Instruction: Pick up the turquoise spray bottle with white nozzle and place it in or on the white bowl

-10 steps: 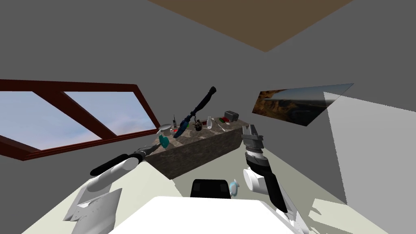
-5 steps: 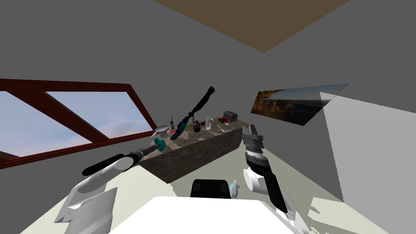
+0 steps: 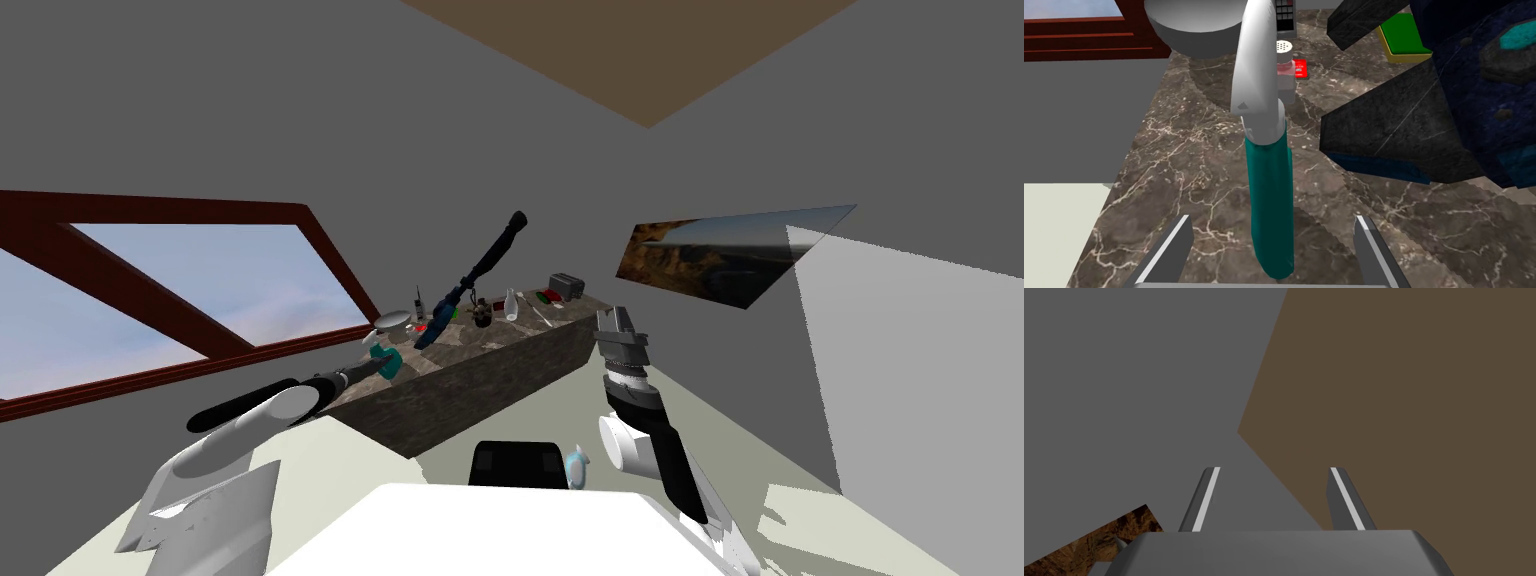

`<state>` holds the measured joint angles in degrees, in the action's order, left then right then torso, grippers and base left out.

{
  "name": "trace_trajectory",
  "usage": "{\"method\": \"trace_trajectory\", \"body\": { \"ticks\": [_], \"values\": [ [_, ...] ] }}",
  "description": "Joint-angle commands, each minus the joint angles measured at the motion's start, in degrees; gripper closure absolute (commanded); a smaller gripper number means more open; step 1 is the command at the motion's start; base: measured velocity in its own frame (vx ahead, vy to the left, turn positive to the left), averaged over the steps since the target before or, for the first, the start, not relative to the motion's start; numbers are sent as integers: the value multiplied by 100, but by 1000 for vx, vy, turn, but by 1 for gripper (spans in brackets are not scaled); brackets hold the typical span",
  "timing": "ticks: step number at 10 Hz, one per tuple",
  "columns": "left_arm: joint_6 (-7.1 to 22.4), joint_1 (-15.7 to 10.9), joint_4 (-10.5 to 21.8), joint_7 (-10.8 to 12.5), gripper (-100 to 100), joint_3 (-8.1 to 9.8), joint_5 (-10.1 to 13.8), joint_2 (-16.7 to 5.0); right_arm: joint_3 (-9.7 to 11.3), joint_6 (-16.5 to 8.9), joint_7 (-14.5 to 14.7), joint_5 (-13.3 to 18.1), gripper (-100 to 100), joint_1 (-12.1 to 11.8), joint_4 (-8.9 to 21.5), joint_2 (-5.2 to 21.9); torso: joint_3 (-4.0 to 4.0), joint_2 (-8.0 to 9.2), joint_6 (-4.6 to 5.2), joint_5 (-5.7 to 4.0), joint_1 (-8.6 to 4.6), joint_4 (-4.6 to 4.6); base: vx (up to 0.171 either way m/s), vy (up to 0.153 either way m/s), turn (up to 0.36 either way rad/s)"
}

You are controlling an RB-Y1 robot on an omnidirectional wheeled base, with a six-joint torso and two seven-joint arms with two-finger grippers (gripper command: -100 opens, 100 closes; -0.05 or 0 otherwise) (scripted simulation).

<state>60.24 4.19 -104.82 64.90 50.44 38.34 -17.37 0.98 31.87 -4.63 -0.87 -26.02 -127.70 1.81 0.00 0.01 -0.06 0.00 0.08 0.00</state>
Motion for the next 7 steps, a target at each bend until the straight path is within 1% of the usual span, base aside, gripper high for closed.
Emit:
{"method": "trace_trajectory", "body": {
  "ticks": [1, 2, 4, 5, 7],
  "values": [
    [0, 0, 0, 0, 0, 0, 0, 0, 0, 0, 0, 0, 0, 0, 0, 0, 0, 0, 0, 0, 0, 0, 0, 0, 0],
    [-75, -19, 164, -42, -100, 51, 27, -70, 0, 0, 0, 0, 0, 0, 0, 0, 3, 5, 0, 0, 0, 1, 0, -6, -80],
    [-147, -38, 327, -83, -100, 103, 56, -140, 0, 0, 0, 0, 0, 1, 0, 0, 5, 8, 1, -1, -3, 2, -3, -13, -84],
    [-220, -57, 491, -124, -100, 155, 84, -210, 0, 0, 0, 0, 0, 0, 0, 0, 5, 8, 1, -1, -5, 2, -4, -18, -94],
    [-292, -77, 655, -165, -100, 207, 112, -280, 0, 0, 0, 0, 0, 1, 0, 0, 6, 10, 1, -2, -6, 3, -8, -16, -87]
  ]
}}
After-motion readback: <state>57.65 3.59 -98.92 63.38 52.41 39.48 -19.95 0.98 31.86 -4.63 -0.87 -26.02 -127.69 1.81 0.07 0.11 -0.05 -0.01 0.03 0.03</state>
